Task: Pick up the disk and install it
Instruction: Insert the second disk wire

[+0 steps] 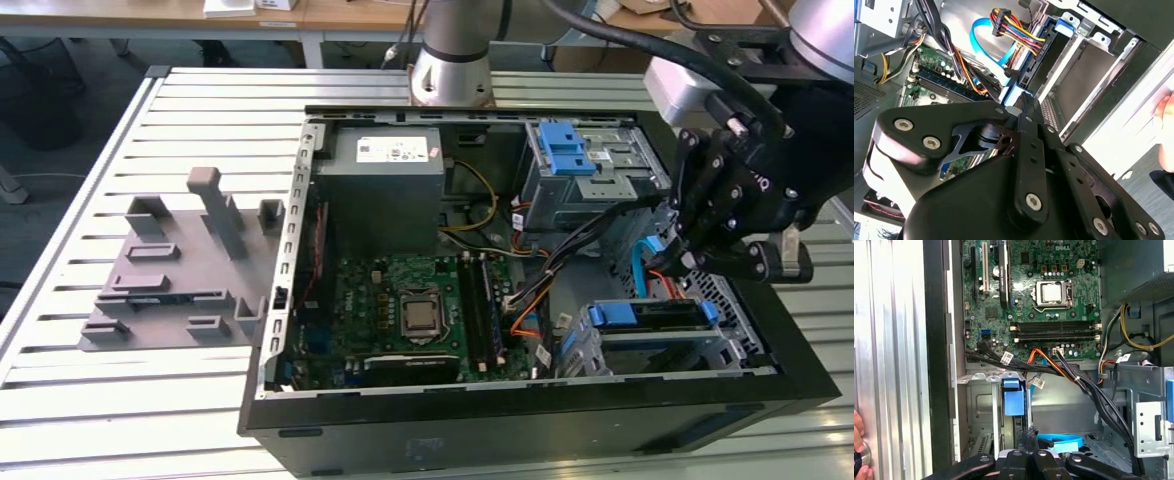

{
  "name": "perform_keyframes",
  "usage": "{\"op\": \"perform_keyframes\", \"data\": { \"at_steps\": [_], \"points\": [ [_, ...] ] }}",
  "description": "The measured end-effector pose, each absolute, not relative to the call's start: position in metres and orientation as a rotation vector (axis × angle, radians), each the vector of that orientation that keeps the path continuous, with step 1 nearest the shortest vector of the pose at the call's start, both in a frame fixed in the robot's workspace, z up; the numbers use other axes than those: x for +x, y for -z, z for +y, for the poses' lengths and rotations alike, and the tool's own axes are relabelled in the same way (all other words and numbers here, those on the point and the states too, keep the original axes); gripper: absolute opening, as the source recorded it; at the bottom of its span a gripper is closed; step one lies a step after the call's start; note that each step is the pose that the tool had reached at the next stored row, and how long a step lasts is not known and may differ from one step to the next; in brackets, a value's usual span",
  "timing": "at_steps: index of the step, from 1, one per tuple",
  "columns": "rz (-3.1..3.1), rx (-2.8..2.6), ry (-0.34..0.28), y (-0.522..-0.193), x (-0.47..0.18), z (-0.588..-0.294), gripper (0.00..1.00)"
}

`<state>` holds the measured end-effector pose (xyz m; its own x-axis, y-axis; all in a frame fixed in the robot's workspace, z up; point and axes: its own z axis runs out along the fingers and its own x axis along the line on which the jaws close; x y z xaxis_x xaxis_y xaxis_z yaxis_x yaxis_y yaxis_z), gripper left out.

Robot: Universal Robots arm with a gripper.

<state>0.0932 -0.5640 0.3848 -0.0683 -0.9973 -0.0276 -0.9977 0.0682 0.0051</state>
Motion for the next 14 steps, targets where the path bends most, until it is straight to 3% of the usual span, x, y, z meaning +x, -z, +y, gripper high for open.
{"op": "perform_keyframes", "data": {
  "at_steps": [14],
  "points": [
    [2.288, -2.132, -0.032, -0.385, 0.093, -0.545, 0.11]
  ]
}}
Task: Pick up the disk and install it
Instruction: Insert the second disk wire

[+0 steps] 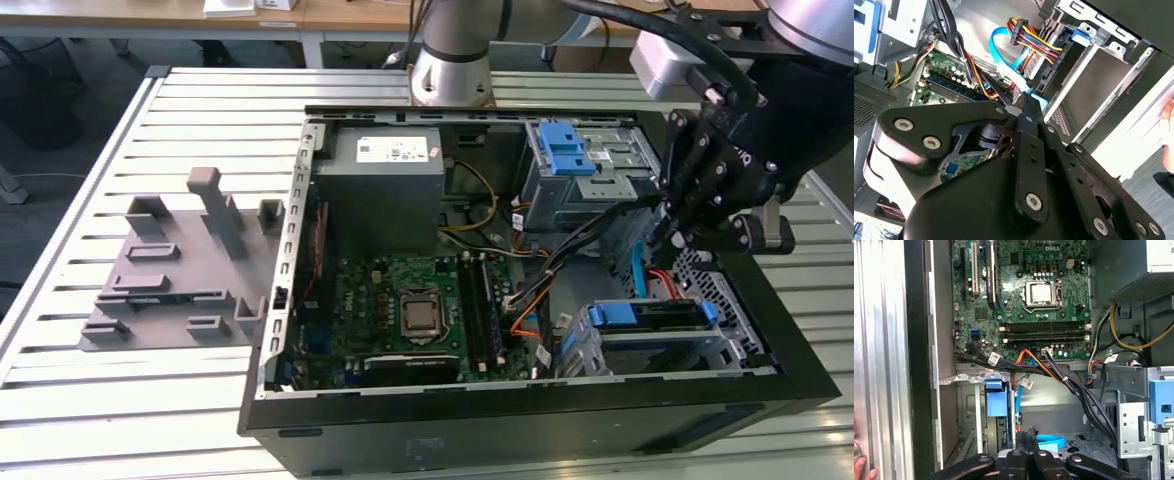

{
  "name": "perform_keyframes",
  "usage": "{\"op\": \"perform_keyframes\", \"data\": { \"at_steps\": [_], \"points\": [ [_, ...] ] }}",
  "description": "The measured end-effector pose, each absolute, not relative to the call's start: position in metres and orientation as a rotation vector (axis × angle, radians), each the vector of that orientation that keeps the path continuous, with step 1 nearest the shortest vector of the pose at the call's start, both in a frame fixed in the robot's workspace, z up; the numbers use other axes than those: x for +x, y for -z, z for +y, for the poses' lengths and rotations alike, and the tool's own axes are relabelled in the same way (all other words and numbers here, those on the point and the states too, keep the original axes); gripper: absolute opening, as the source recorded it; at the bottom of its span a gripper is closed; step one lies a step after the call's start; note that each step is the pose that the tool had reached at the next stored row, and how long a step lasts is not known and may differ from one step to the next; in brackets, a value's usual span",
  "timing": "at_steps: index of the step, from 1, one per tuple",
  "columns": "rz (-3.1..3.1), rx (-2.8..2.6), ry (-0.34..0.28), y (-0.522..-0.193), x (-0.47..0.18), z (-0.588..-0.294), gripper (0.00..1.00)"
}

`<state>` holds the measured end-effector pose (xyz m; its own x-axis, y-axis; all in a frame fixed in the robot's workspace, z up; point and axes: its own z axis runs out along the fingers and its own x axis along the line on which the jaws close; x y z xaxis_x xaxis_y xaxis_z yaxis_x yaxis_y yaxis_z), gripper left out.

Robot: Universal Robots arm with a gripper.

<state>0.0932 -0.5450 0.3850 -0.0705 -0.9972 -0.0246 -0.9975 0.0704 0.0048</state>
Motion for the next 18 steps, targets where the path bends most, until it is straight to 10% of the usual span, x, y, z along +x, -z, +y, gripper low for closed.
{"op": "perform_keyframes", "data": {
  "at_steps": [7, 18],
  "points": [
    [2.292, -2.133, -0.024, -0.3845, 0.0932, -0.5436, 0.37],
    [2.325, -2.129, 0.015, -0.3791, 0.0944, -0.5369, 0.37]
  ]
}}
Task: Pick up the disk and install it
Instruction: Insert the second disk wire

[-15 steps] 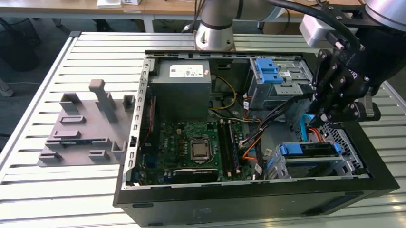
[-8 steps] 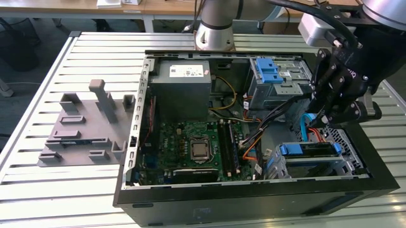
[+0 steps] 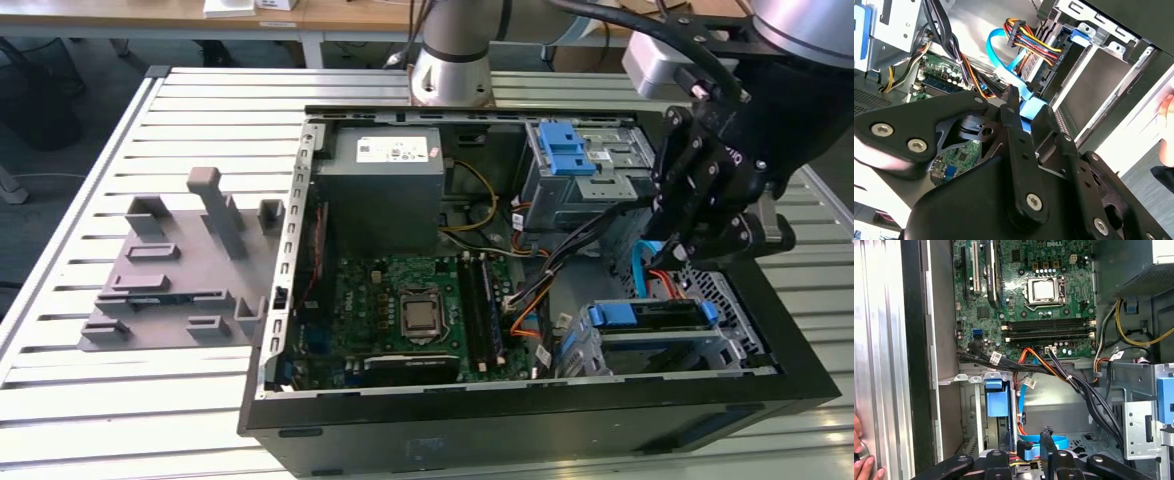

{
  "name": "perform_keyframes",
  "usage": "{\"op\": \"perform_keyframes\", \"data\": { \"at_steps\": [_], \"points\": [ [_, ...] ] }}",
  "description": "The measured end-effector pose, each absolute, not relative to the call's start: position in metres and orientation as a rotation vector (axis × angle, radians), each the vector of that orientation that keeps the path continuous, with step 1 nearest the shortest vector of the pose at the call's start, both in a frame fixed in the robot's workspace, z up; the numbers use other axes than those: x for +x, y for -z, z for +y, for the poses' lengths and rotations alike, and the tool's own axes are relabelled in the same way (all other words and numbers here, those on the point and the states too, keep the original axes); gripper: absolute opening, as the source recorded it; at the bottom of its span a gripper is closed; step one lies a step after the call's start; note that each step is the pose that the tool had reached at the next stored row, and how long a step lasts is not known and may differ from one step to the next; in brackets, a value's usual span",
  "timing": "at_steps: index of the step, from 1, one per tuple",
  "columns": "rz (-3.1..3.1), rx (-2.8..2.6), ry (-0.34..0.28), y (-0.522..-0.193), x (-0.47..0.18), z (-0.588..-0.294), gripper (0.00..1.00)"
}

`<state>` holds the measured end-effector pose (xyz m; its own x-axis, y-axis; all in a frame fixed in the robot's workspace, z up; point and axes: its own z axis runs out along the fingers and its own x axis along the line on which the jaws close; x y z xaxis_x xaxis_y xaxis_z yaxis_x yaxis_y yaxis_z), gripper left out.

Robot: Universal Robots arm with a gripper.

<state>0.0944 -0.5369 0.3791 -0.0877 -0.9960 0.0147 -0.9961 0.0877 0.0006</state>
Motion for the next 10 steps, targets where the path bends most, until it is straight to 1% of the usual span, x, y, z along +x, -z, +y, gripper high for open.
{"op": "perform_keyframes", "data": {
  "at_steps": [6, 7, 8, 9, 10],
  "points": [
    [-2.312, 2.110, -0.015, -0.3754, 0.0958, -0.5351, 0.37],
    [-2.312, 2.110, -0.015, -0.3748, 0.0959, -0.5347, 0.36],
    [-2.313, 2.109, -0.015, -0.3742, 0.0961, -0.5344, 0.29],
    [-2.313, 2.108, -0.016, -0.3737, 0.0962, -0.5341, 0.29],
    [-2.313, 2.108, -0.017, -0.3731, 0.0963, -0.5337, 0.24]
  ]
}}
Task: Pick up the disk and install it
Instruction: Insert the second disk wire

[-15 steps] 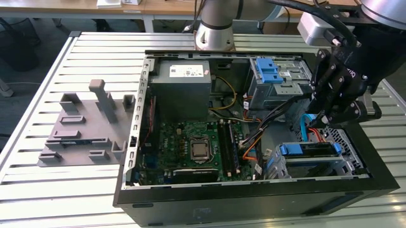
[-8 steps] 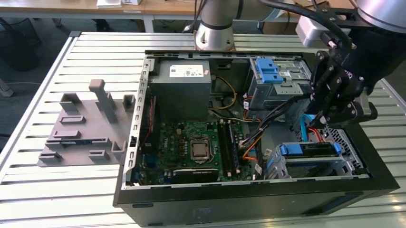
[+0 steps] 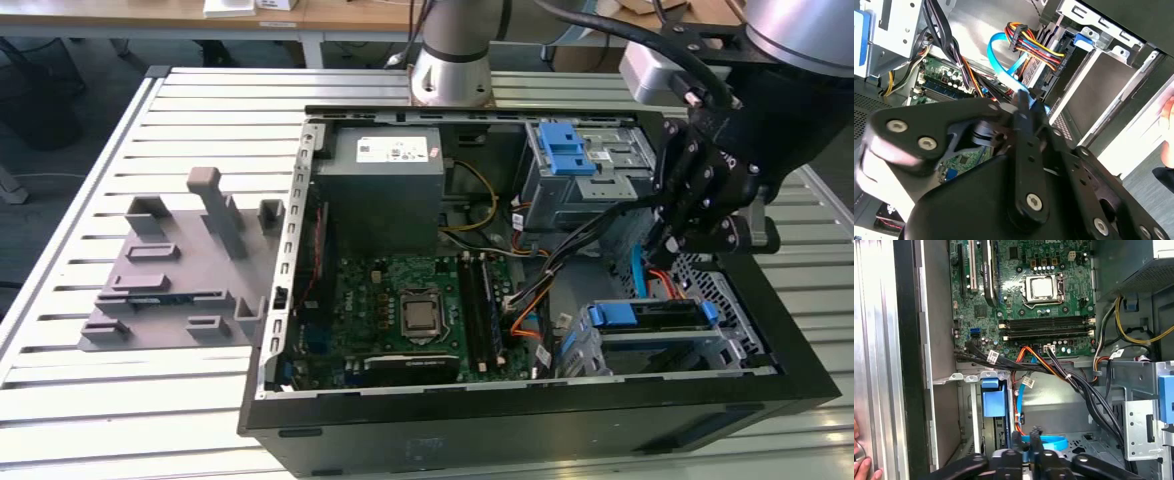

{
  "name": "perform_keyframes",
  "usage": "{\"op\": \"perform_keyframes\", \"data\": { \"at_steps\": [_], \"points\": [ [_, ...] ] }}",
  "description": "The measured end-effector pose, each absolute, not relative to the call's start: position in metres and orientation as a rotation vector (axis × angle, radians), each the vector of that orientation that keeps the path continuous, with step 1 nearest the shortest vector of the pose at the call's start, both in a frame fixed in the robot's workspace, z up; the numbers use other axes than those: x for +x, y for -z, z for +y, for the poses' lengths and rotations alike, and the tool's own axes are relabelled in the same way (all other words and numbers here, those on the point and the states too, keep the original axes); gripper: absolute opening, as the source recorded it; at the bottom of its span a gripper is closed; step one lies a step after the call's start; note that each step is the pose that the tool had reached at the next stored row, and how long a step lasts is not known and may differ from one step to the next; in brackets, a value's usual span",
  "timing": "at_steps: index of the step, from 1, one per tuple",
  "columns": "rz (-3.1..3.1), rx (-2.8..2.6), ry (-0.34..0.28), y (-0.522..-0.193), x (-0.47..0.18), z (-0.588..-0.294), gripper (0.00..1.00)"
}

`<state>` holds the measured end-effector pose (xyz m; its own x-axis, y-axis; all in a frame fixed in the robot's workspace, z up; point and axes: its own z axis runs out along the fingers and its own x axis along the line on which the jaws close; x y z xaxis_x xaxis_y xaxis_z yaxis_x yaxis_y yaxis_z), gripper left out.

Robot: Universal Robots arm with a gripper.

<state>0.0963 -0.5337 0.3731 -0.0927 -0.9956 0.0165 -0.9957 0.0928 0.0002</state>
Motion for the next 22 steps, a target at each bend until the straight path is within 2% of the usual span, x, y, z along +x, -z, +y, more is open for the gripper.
{"op": "perform_keyframes", "data": {
  "at_steps": [1, 2, 3, 10, 11, 22],
  "points": [
    [-2.313, 2.107, -0.019, -0.3725, 0.0963, -0.5335, 0.18],
    [-2.313, 2.106, -0.020, -0.3720, 0.0963, -0.5333, 0.18],
    [-2.312, 2.105, -0.021, -0.3717, 0.0963, -0.5332, 0.11],
    [-2.304, 2.097, -0.040, -0.3708, 0.0963, -0.5326, 0.12],
    [-2.303, 2.095, -0.045, -0.3706, 0.0963, -0.5326, 0.19],
    [-2.289, 2.082, -0.076, -0.3684, 0.0967, -0.5312, 0.20]
  ]
}}
